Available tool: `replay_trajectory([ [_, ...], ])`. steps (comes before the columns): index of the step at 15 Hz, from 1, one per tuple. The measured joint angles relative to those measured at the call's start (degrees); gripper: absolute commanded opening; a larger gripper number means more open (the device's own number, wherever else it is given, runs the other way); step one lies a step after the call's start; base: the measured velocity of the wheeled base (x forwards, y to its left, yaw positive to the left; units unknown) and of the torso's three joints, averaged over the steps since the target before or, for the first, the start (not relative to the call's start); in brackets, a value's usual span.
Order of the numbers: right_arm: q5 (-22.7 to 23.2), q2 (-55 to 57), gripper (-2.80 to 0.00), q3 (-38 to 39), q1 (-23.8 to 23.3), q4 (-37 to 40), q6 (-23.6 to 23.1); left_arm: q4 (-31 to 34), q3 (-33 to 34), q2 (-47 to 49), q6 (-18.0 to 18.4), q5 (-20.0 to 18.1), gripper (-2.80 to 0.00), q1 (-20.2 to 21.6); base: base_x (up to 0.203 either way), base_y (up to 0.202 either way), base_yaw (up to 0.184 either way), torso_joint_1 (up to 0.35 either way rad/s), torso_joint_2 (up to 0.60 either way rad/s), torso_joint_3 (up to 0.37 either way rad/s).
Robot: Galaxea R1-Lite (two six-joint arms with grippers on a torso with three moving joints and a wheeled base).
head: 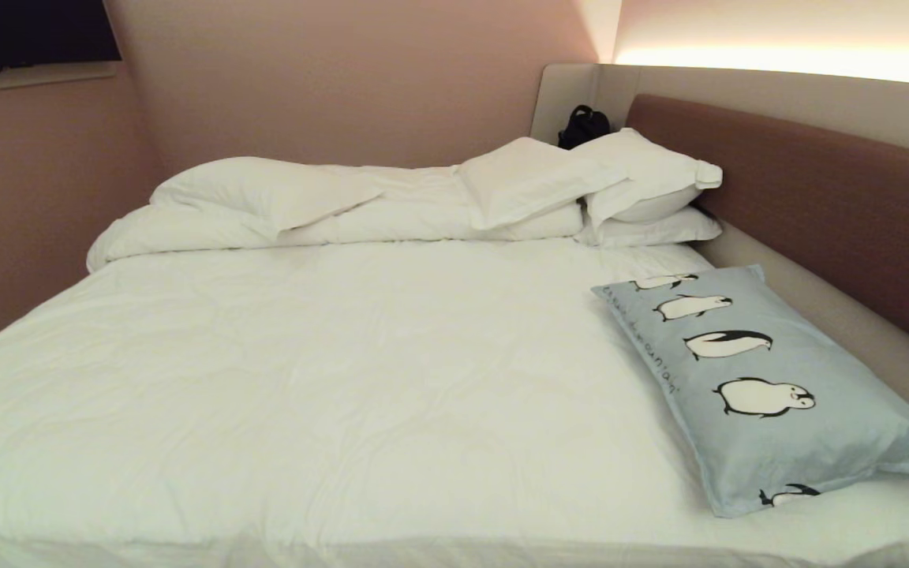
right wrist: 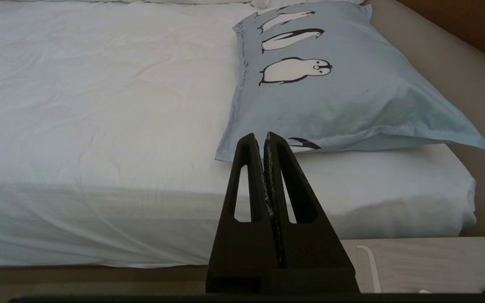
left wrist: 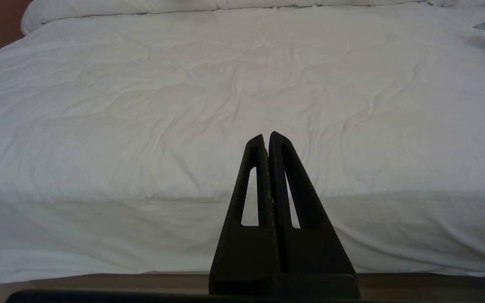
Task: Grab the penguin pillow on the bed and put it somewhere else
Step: Pick up the pillow
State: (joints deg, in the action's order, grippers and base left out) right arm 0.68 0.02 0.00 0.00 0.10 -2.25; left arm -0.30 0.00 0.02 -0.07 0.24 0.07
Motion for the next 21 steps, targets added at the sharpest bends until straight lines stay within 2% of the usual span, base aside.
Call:
replay_trajectory([
  [21, 0.0, 0.0, -2.8, 0.0, 0.0, 0.0, 0.0, 0.0, 0.0, 0.0, 0.0, 0.0, -2.8, 0.0, 0.0, 0.0, 0.0, 0.0, 0.0, 0.0],
])
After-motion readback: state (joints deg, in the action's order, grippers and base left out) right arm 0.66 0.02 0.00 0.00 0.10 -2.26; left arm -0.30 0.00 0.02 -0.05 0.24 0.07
